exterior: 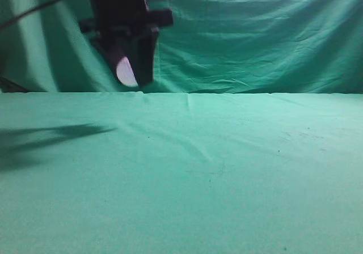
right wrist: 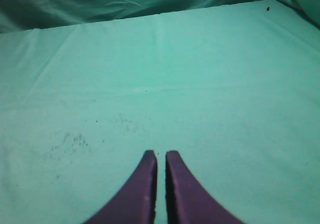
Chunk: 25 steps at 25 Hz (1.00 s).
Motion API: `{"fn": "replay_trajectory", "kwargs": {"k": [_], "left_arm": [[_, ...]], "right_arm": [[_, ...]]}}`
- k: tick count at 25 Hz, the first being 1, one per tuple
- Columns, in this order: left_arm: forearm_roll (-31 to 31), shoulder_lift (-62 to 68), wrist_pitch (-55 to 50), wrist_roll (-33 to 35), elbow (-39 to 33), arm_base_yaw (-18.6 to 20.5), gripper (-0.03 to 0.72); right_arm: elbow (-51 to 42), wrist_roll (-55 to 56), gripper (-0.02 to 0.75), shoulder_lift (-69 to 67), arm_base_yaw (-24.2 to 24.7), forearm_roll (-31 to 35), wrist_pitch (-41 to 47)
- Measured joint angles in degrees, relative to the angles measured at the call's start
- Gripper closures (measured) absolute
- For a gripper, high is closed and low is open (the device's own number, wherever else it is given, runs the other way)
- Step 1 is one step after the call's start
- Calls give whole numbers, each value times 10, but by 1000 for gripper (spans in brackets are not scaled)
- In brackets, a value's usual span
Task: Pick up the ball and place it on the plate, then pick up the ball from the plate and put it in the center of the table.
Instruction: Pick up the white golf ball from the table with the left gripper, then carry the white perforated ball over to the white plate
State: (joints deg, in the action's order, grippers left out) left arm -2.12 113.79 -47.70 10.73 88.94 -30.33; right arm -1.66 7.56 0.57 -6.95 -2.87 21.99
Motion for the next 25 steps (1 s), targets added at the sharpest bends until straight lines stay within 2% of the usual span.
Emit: {"fn": "replay_trajectory", "kwargs": {"k": [5,13,20,25], "left_arm": [[5,-55,-53,-27,0,31,388],[-3,-143,-132,-31,-7,137,388],[-3,-264,-87,-37,-157,250,388],[-3,-290,-56,-37,-257,320,388]], "right_arm": [[0,0,689,0,0,0,0],[0,0,689,0,0,0,0],[0,0,689,0,0,0,0],[0,0,689,0,0,0,0]]}}
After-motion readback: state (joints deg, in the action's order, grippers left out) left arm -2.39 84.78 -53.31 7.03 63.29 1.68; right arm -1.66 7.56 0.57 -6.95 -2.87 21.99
